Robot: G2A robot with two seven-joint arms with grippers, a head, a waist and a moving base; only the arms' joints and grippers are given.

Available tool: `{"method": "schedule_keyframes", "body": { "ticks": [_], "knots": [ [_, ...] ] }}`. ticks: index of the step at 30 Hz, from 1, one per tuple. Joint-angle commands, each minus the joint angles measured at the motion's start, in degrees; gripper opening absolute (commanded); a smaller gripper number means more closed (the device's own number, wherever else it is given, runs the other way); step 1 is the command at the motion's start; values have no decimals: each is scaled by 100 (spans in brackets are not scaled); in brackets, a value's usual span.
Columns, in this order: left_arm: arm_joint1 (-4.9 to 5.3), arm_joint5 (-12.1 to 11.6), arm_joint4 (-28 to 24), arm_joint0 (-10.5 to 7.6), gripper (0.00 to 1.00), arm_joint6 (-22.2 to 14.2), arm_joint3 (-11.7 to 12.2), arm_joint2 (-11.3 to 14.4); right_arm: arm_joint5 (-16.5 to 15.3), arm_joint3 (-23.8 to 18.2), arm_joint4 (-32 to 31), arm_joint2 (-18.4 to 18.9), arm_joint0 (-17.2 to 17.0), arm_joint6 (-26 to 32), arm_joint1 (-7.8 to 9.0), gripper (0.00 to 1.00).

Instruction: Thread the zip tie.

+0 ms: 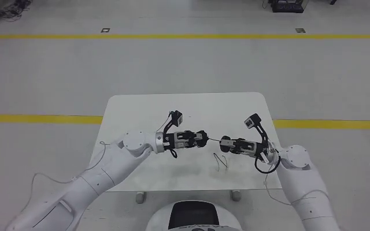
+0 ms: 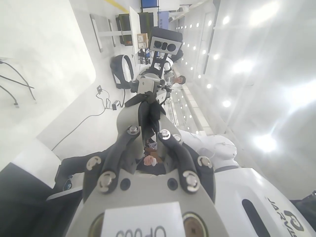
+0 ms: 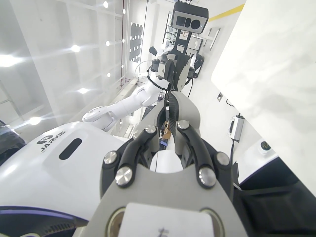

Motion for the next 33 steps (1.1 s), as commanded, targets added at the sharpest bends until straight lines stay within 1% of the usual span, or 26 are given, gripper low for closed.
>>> {"method": "schedule_keyframes", "body": {
  "ticks": [1, 7, 9, 10, 11, 14, 17, 20, 23, 24, 25, 26, 32, 33],
  "knots": [
    [-10, 8, 8, 7, 0, -14, 3, -16, 0, -1, -24, 13, 0, -2, -17, 0],
    [-38, 30, 50, 22, 0, -54, 17, -62, 0, 6, -100, 55, 2, -9, -60, 0],
    [-48, -7, 56, 26, 0, -101, 12, -82, 0, 17, -120, 69, 9, -7, -73, 0],
    [-51, -21, 42, 33, 64, -123, 26, -94, 0, 27, -125, 77, 15, -4, -77, 0],
    [-54, -26, 39, 37, 100, -145, 39, -110, 0, 41, -127, 89, 22, 5, -83, 0],
    [-58, -91, 51, 46, 100, -238, 67, -156, 0, 87, -94, 123, 42, 56, -97, 0],
    [-59, -100, 105, 42, 100, -328, 91, -185, 0, 133, 14, 141, 66, 158, -112, 0],
    [-61, -81, 168, 46, 100, -350, 104, -217, 0, 198, 114, 145, 92, 294, -131, 0],
    [-77, -28, 141, 74, 100, -410, 43, -212, 0, 283, 210, 109, 132, 429, -156, 0],
    [-84, 6, 160, 66, 100, -474, 20, -192, 0, 309, 229, 77, 141, 450, -164, 0],
    [-89, 3, 303, 22, 100, -500, 17, -181, 0, 331, 216, 42, 160, 450, -168, 0],
    [-90, -24, 367, 8, 100, -488, 12, -179, 0, 334, 172, 46, 174, 450, -166, 0],
    [-90, -24, 367, 8, 100, -488, 12, -179, 0, 334, 172, 46, 174, 450, -166, 0],
    [-93, 4, 393, 34, 100, -410, -19, -174, 5, 326, 164, 41, 169, 414, -167, 0]
  ]
}}
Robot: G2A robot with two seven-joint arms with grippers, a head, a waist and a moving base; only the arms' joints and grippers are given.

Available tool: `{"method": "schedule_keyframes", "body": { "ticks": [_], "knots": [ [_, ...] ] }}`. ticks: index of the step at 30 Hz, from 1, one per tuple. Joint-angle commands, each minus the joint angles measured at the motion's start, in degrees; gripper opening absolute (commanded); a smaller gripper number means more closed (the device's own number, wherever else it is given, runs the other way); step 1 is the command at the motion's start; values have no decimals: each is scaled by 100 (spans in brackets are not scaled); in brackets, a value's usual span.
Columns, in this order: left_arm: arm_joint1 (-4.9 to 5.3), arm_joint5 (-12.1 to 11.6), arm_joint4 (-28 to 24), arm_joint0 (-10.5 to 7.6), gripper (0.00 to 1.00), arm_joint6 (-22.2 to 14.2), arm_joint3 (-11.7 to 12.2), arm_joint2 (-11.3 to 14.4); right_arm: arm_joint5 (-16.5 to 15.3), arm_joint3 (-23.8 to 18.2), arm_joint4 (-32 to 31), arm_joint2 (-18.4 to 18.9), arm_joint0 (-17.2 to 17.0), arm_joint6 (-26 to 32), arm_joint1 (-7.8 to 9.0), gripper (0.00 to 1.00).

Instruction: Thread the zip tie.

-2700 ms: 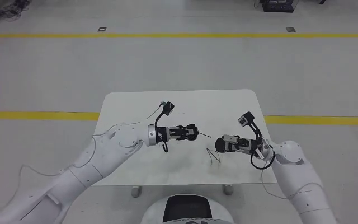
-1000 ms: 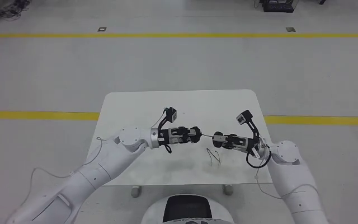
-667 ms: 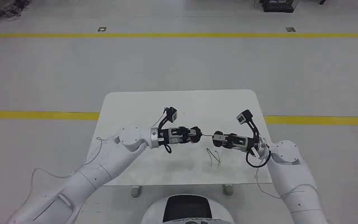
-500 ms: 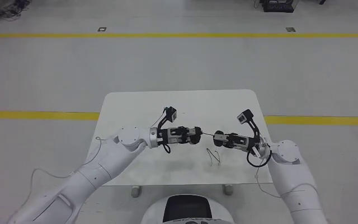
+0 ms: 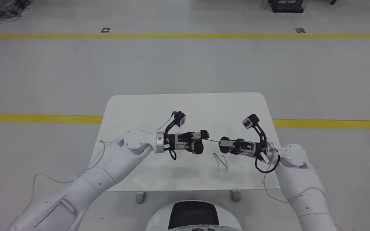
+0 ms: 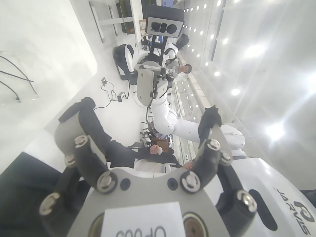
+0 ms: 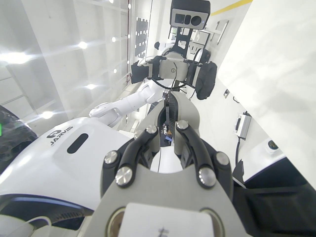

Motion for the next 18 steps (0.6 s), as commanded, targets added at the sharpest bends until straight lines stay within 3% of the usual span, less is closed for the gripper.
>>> {"method": "schedule_keyframes", "body": {
  "ticks": [1, 12, 18],
  "knots": [
    [-5, 64, 25, 46, 100, 129, -54, 3, 10, -63, -53, -43, -27, -110, 1, 0],
    [-56, 122, -360, 118, 100, -249, -41, -60, 0, -200, -28, -172, -101, -111, 81, 0],
    [-97, 177, -307, 97, 100, -240, 1, -47, 0, -183, -5, -264, -56, -71, 117, 0]
  ]
}}
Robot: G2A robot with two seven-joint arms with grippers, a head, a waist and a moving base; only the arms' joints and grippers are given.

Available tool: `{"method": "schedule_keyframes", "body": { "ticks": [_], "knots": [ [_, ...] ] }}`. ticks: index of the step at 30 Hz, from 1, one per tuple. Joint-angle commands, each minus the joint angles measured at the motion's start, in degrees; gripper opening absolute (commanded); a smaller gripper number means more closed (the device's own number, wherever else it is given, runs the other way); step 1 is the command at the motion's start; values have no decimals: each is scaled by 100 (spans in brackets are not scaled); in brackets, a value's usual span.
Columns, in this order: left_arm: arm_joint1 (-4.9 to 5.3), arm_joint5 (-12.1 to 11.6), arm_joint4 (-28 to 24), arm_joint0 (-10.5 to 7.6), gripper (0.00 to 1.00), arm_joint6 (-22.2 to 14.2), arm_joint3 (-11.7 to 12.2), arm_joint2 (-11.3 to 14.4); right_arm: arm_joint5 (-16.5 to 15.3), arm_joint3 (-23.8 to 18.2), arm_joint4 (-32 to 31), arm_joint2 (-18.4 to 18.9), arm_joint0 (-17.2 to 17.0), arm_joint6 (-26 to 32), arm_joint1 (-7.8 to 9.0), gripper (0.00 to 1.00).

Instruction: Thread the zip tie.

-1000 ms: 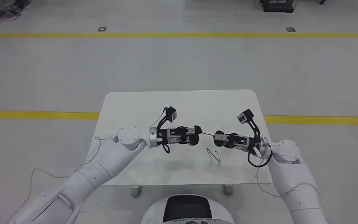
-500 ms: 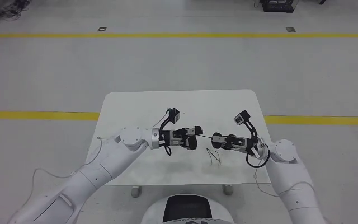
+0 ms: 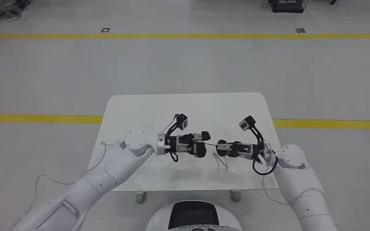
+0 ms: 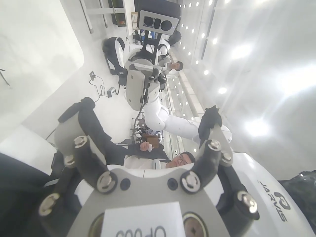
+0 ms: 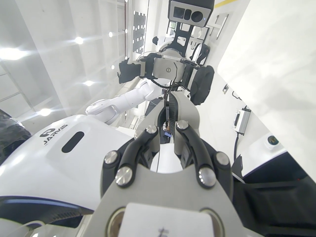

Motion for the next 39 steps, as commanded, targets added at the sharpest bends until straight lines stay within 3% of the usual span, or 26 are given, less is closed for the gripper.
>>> {"method": "schedule_keyframes", "body": {
  "ticks": [1, 8, 9, 12, 14, 17, 39],
  "knots": [
    [-15, 16, 22, -9, 100, 14, 14, 7, 0, -9, 22, -21, 5, 8, 10, 0],
    [-65, 75, 98, -37, 100, 48, 71, 33, 0, -10, 33, -110, 28, 4, 43, 0],
    [-71, 83, 110, -40, 95, 56, 77, 36, 0, -7, 31, -125, 35, 0, 47, 0],
    [-88, 102, 141, -46, 62, 61, 95, 37, 0, 4, 33, -173, 58, -24, 58, 0],
    [-95, 111, 151, -46, 51, 64, 102, 32, 0, 13, 34, -200, 71, -39, 64, 0],
    [-104, 113, 164, -36, 45, 65, 114, 17, 0, 26, 36, -245, 88, -60, 76, 0],
    [-130, 182, 143, 62, 45, 78, 222, -181, 0, -164, 53, -259, 0, -47, 194, 0]
  ]
}}
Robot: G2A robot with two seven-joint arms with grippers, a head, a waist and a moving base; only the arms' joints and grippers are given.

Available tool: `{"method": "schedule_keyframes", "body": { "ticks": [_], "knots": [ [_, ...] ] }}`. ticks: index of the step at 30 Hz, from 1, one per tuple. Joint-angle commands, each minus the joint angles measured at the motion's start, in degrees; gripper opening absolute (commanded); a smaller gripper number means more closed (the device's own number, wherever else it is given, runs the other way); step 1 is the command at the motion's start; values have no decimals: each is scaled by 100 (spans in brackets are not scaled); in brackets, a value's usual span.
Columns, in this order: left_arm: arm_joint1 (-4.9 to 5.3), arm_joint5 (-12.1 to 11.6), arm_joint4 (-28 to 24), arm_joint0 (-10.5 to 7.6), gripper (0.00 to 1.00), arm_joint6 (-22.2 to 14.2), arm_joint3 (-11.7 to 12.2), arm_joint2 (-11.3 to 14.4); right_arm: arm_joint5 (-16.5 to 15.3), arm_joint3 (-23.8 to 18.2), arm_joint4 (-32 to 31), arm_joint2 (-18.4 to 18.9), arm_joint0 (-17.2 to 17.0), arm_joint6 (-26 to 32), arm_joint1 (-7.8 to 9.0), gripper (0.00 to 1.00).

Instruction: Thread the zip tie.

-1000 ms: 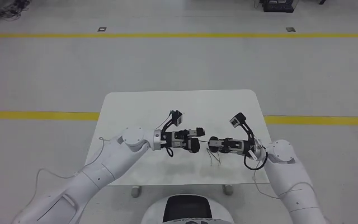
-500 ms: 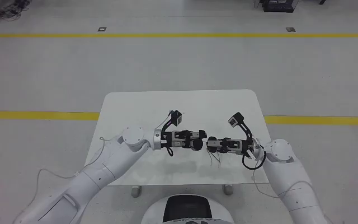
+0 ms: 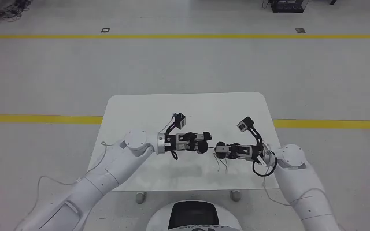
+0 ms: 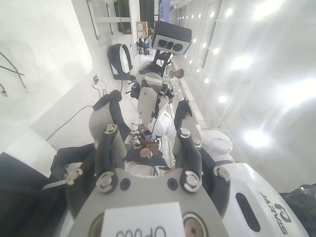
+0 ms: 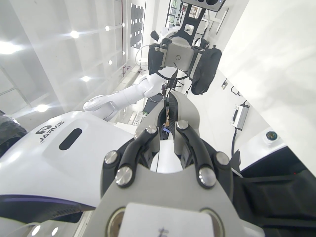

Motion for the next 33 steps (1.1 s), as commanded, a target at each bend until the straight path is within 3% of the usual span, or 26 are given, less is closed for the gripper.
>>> {"method": "schedule_keyframes", "body": {
  "ticks": [1, 14, 21, 33],
  "knots": [
    [-8, 6, 6, 3, 45, -4, -2, 1, 0, 12, -1, -30, 15, 5, 5, 0],
    [-48, 46, 77, 11, 36, -72, -25, -5, 0, 84, 55, -115, 71, -104, 39, 0],
    [-58, 54, 107, 28, 25, -98, -17, -34, 0, 136, -52, -172, 111, -254, 50, 0],
    [-74, 108, 172, 51, 18, -155, -39, -56, 0, 262, -106, -302, 197, -403, 73, 0]
  ]
}}
